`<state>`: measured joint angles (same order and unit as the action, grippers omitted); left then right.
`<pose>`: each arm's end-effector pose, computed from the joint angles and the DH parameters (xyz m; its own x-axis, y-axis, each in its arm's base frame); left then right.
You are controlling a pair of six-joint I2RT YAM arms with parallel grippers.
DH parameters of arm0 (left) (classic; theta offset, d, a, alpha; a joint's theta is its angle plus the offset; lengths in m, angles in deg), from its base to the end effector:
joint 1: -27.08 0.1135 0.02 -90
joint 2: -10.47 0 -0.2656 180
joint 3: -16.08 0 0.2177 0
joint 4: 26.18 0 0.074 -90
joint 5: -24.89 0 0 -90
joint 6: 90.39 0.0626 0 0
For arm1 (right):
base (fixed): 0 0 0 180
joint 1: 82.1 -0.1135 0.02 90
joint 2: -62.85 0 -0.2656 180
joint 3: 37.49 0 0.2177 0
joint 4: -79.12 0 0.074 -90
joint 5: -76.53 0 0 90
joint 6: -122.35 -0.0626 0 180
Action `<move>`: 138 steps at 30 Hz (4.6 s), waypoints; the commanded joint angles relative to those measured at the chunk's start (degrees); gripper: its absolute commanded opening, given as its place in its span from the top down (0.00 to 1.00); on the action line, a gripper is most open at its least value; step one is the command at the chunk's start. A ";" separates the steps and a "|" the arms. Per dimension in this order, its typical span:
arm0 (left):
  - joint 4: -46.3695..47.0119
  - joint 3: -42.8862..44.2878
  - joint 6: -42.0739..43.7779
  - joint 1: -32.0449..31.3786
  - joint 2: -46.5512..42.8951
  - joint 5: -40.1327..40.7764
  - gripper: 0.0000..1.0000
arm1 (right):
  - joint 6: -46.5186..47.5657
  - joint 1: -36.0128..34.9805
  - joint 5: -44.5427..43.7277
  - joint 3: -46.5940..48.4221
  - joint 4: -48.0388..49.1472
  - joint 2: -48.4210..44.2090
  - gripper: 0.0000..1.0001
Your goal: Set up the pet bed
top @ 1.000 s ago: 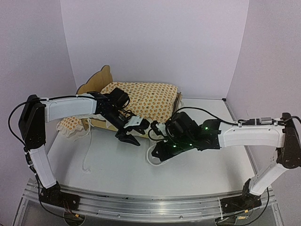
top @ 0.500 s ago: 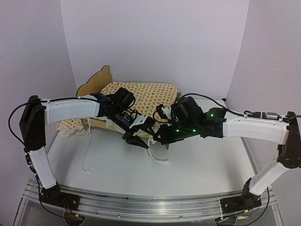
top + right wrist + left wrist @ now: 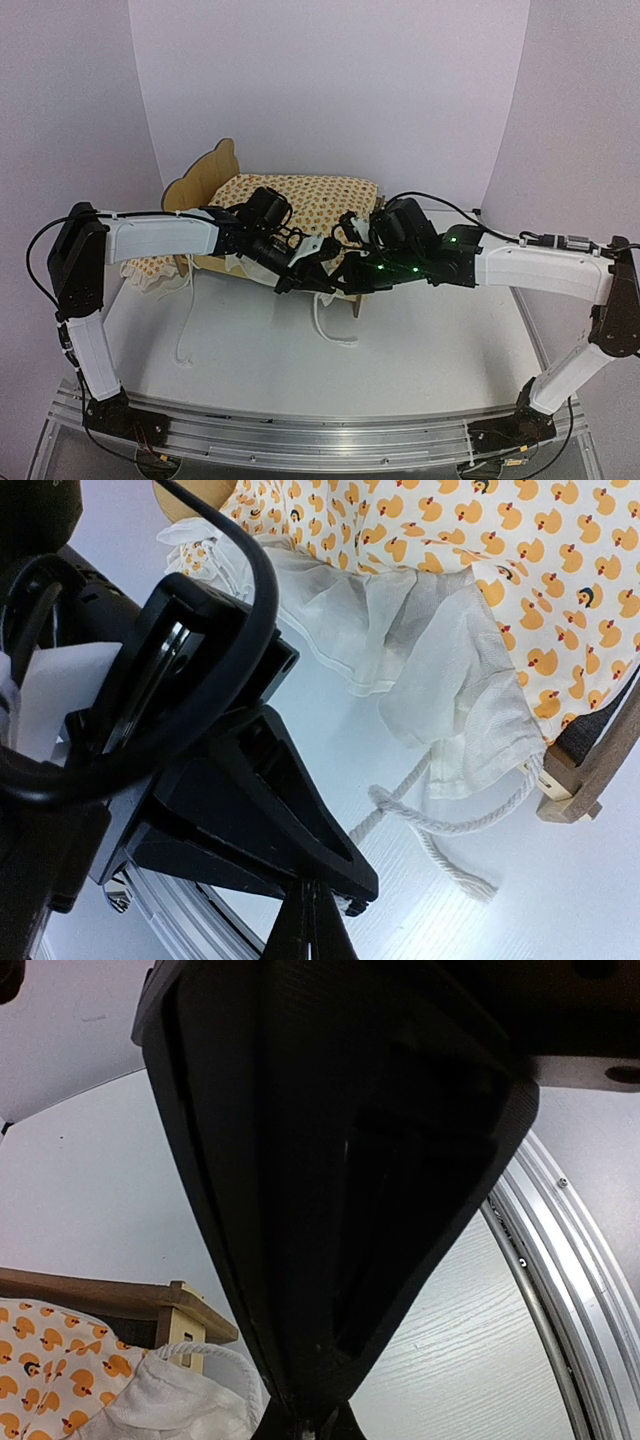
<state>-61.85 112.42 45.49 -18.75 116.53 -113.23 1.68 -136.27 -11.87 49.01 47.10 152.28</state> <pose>0.2379 -0.3118 0.2495 0.2600 0.4202 -0.8694 0.9431 -0.3038 0.1352 0.2015 0.2821 0.2897 -0.7087 -0.1105 -0.6968 -0.5375 0.7243 0.4319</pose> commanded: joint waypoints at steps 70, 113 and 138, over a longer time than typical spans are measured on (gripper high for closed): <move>-21.26 1.39 -1.44 6.10 -9.19 -0.03 1.00 | 46.90 8.55 0.16 -7.04 22.53 6.73 1.00; -29.85 6.34 -1.59 -1.28 -10.55 -10.91 1.00 | 10.09 2.37 -8.55 -16.68 18.81 -3.67 0.37; -25.15 5.03 -4.03 3.59 -9.76 -9.71 1.00 | 33.82 -2.28 -10.95 -19.81 26.36 18.97 0.75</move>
<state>-88.12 117.34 41.55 -15.67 107.52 -122.95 34.81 -138.55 -25.29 28.24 75.05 169.60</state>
